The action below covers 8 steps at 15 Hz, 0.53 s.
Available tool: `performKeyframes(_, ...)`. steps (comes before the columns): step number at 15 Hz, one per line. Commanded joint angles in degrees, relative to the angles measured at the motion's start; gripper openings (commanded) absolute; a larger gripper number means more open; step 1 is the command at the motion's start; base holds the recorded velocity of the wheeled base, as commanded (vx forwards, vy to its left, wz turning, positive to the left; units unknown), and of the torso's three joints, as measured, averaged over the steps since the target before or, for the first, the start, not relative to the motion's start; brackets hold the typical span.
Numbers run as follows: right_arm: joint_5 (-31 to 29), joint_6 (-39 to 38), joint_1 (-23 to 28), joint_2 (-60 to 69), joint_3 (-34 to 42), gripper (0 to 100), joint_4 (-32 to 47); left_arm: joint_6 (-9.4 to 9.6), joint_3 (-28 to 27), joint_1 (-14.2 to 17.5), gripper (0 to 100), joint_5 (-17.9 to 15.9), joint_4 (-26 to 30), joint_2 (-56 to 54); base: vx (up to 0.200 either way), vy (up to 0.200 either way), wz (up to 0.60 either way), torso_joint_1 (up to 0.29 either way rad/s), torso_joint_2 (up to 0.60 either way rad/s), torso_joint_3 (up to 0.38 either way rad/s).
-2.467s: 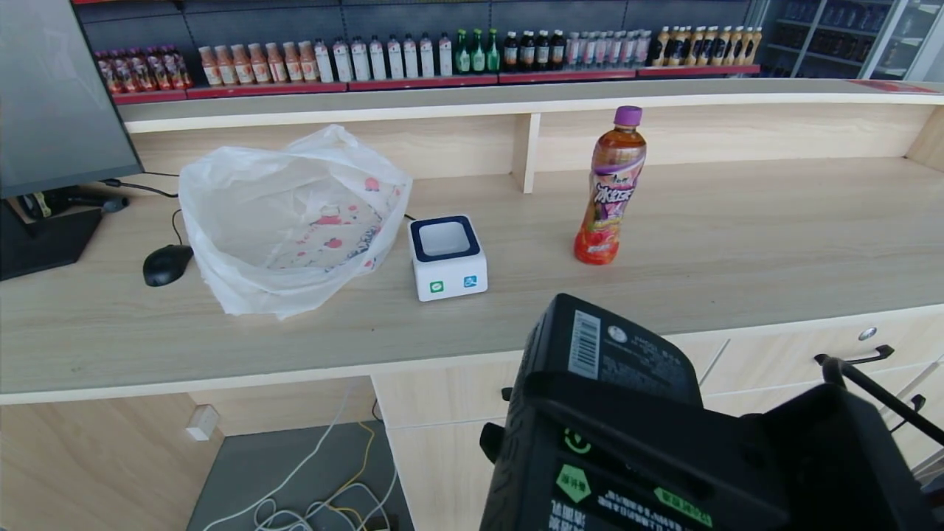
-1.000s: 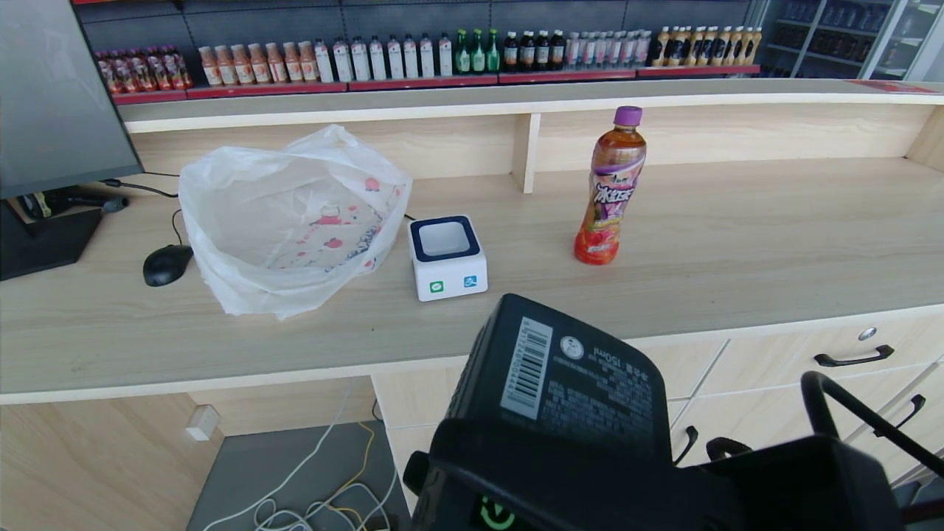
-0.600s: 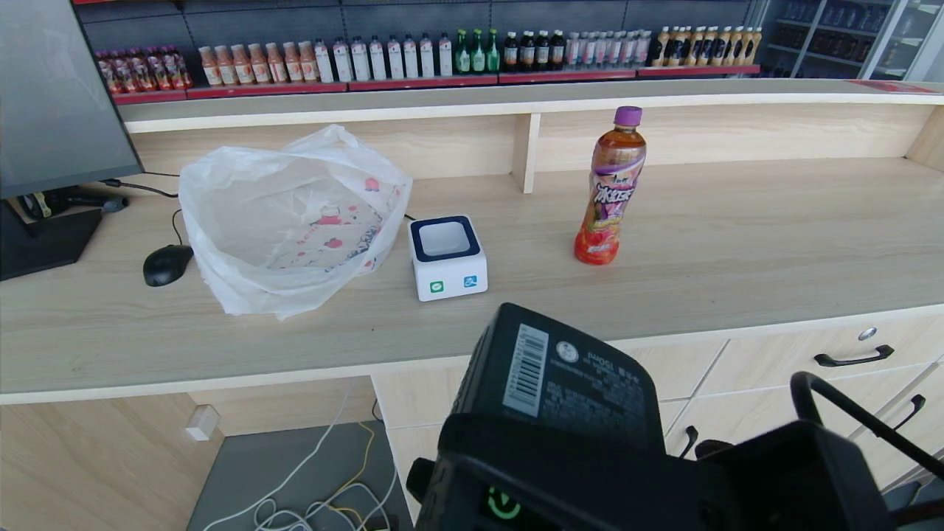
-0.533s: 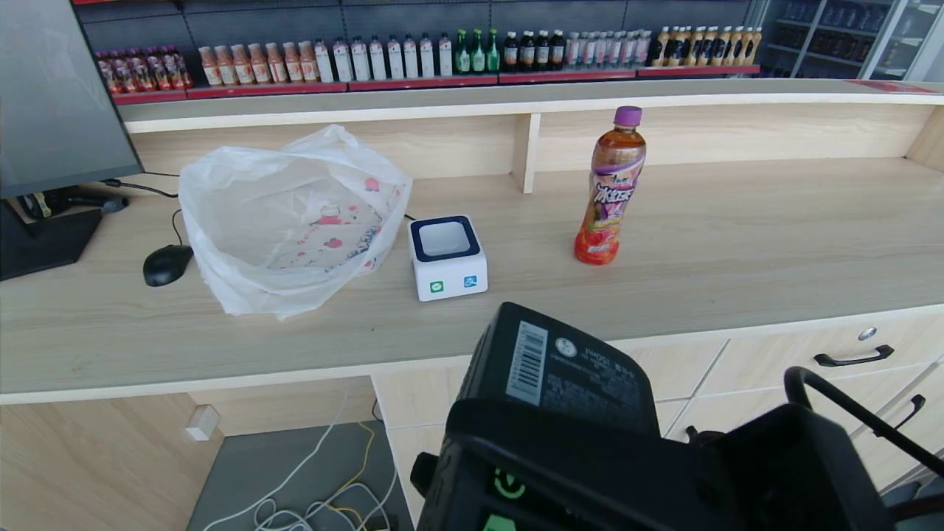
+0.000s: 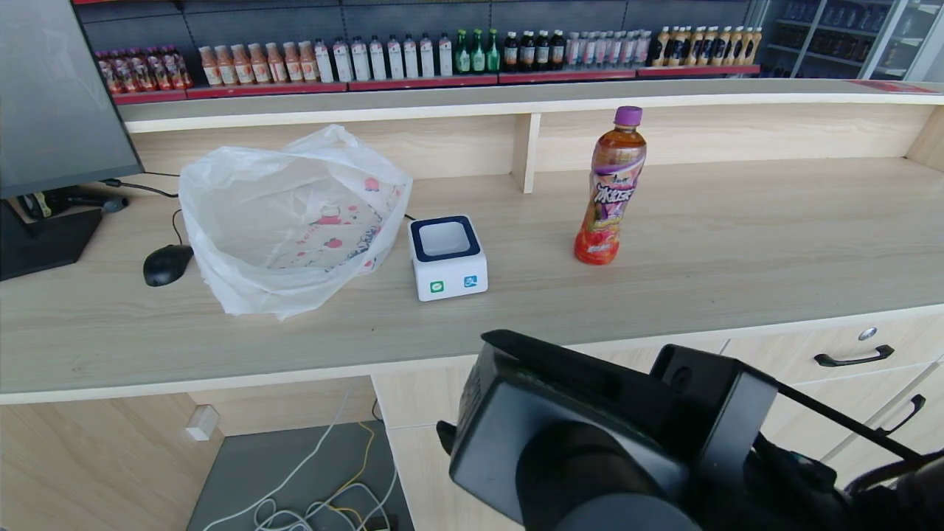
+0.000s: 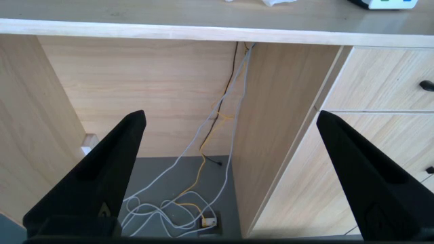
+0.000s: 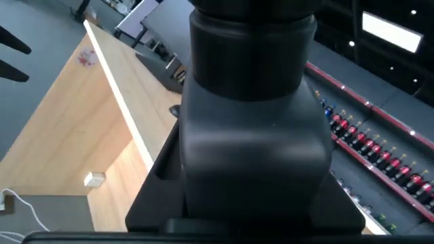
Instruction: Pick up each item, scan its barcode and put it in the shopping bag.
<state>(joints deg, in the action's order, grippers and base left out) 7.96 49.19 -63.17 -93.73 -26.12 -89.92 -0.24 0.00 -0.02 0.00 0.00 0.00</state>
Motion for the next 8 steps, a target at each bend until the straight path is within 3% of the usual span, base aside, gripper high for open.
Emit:
performKeyframes(1, 0.21, -5.60, 0.15, -1.28, 2.57, 0, -0.08, -0.02, 0.00, 0.02, 100, 0.00, 0.00, 0.00, 0.000, 0.000, 0.00, 0.000, 0.00, 0.000)
performKeyframes(8, 1.36, -21.86, 0.15, -1.63, 4.68, 0, -0.08, -0.02, 0.00, -0.06, 100, 0.00, 0.00, 0.00, 0.000, 0.000, 0.00, 0.000, 0.00, 0.000)
